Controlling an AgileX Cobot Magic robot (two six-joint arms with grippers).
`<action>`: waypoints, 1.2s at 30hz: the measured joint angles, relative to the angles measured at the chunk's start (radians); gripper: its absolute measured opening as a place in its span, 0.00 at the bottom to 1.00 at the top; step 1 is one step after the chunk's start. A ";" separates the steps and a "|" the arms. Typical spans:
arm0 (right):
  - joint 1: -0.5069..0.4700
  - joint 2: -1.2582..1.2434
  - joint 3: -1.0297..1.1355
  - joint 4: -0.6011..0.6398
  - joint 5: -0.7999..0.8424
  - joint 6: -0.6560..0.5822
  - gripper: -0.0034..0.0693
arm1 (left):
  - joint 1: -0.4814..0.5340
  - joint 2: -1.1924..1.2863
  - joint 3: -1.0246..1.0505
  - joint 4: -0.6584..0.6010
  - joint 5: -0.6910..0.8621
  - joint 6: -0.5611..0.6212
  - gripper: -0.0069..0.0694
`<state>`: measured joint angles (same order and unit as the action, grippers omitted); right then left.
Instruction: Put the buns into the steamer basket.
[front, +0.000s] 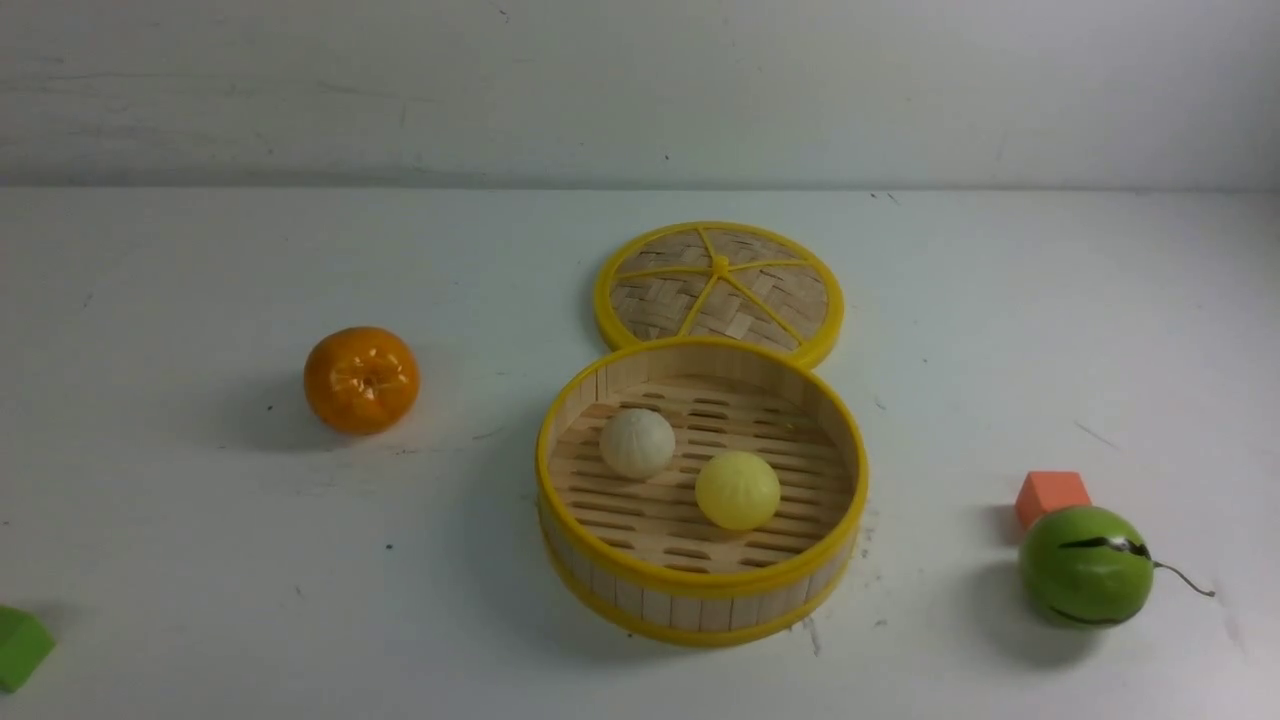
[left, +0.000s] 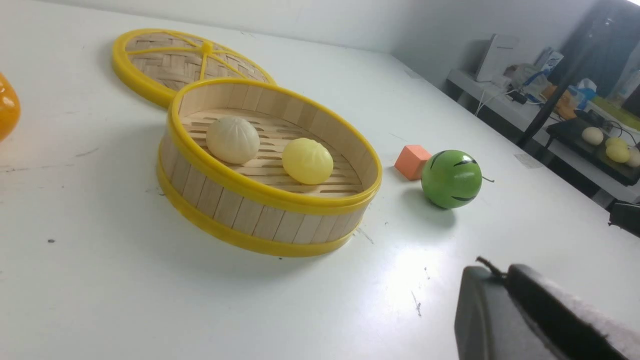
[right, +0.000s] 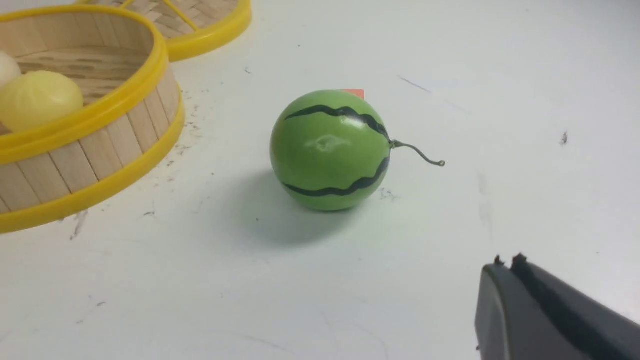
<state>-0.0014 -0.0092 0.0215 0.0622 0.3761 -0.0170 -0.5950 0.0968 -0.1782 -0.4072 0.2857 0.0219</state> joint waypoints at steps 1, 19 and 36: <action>0.000 0.000 0.000 0.003 0.002 0.000 0.05 | 0.000 0.000 0.000 0.000 0.000 0.000 0.15; 0.000 0.000 -0.002 0.005 0.006 -0.002 0.08 | 0.005 0.000 0.005 0.043 -0.060 0.003 0.17; 0.000 -0.001 -0.002 0.007 0.008 -0.002 0.11 | 0.487 -0.107 0.208 0.171 0.073 -0.095 0.07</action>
<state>-0.0017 -0.0100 0.0197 0.0691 0.3846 -0.0187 -0.1079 -0.0099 0.0296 -0.2363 0.3589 -0.0729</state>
